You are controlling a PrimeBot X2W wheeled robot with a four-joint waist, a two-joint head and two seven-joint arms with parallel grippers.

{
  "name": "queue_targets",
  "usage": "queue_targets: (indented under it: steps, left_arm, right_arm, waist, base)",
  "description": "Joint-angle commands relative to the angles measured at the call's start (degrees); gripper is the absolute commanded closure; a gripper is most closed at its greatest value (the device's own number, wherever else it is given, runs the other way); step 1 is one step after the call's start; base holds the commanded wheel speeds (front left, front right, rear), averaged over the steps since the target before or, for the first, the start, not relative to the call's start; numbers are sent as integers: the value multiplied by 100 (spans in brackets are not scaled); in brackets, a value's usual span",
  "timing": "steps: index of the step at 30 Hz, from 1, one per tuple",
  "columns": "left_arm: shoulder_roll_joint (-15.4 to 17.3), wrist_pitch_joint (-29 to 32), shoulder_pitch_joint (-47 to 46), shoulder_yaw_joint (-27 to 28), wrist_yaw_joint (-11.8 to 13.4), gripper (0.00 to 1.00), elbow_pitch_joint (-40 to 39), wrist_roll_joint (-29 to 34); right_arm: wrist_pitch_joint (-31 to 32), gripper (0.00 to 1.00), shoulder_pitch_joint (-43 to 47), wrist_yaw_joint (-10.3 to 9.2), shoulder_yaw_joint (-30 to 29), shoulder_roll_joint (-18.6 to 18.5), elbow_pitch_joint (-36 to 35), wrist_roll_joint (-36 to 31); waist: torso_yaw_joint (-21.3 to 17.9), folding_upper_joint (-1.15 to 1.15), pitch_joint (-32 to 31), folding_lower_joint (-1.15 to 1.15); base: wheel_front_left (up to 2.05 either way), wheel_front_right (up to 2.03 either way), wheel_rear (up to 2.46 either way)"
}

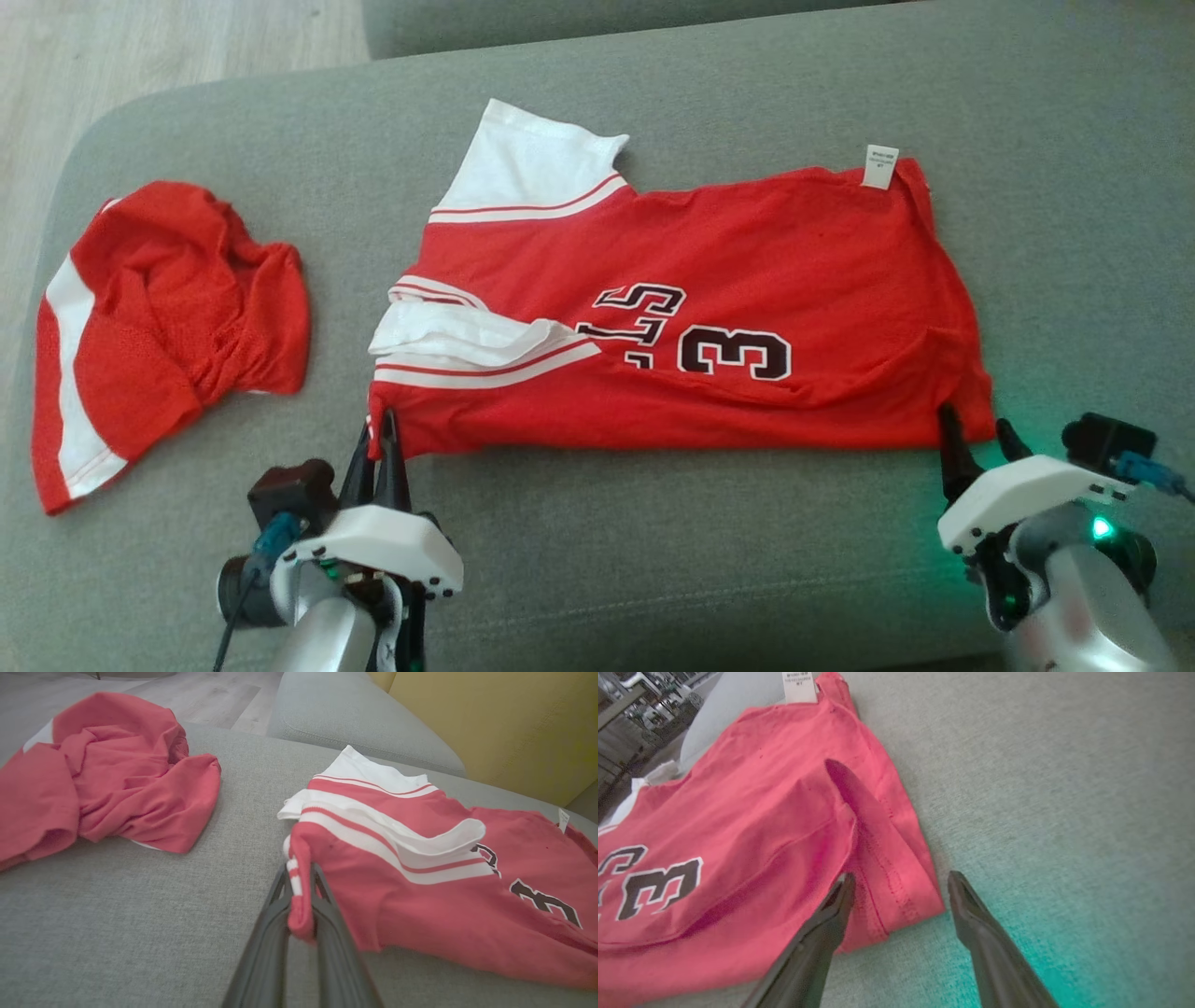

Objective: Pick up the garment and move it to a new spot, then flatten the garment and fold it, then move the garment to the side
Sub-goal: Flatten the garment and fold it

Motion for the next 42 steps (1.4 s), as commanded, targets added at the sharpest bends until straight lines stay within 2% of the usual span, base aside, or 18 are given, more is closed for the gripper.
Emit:
queue_targets:
  steps: [1, 6, 12, 13, 14, 15, 26, 30, 39, 42]
  left_arm:
    - [44, -36, -188, 140, 15, 100, -202, 58]
    - [44, -36, -213, 61, -6, 100, -170, 57]
    - [43, -36, -236, 36, 4, 100, -102, 33]
    - [43, -36, -238, 34, 6, 100, -89, 29]
    - [43, -36, -237, 37, 8, 100, -74, 23]
    - [43, -36, -231, 40, 8, 100, -59, 15]
    - [43, -36, -62, -13, -61, 100, 153, 6]
    - [43, -36, 70, -213, -122, 100, 284, 28]
    - [43, -36, 672, -571, 63, 100, 278, -318]
    - [43, -36, 769, -665, 124, 100, 275, -330]
  right_arm:
    - [-111, 0, -318, -2, 51, -1, 113, -262]
    - [-144, 0, -601, -2, 189, -1, 633, -252]
    - [-52, 0, -754, -2, 679, -1, 919, 302]
    - [-28, 20, -760, -2, 766, -1, 946, 382]
    - [-26, 76, -758, -2, 819, -1, 980, 385]
    - [-38, 100, -752, -2, 830, -1, 1019, 330]
    - [114, 100, -859, -2, 558, -327, 1285, -180]
    - [448, 100, -792, -2, 632, -560, 1231, -325]
    - [1541, 100, -426, -2, 817, -1004, 830, -465]
    - [1855, 100, -253, -2, 735, -1032, 626, -456]
  waist:
    - [41, 0, 33, 0]
    - [78, 0, 77, 0]
    - [67, 0, 51, 0]
    - [57, 0, 47, 0]
    - [40, 0, 31, 0]
    - [26, 0, 14, 0]
    - [-41, 0, -293, 0]
    - [-22, 0, -450, 0]
    - [-21, 0, -750, 0]
    - [21, 0, -802, 0]
  base:
    - [0, 0, 0]
    - [0, 0, 0]
    - [0, 0, 0]
    - [0, 0, 0]
    - [0, 0, 0]
    - [0, 0, 0]
    - [0, 0, 0]
    - [0, 0, 0]
    - [0, 0, 0]
    - [0, 0, 0]
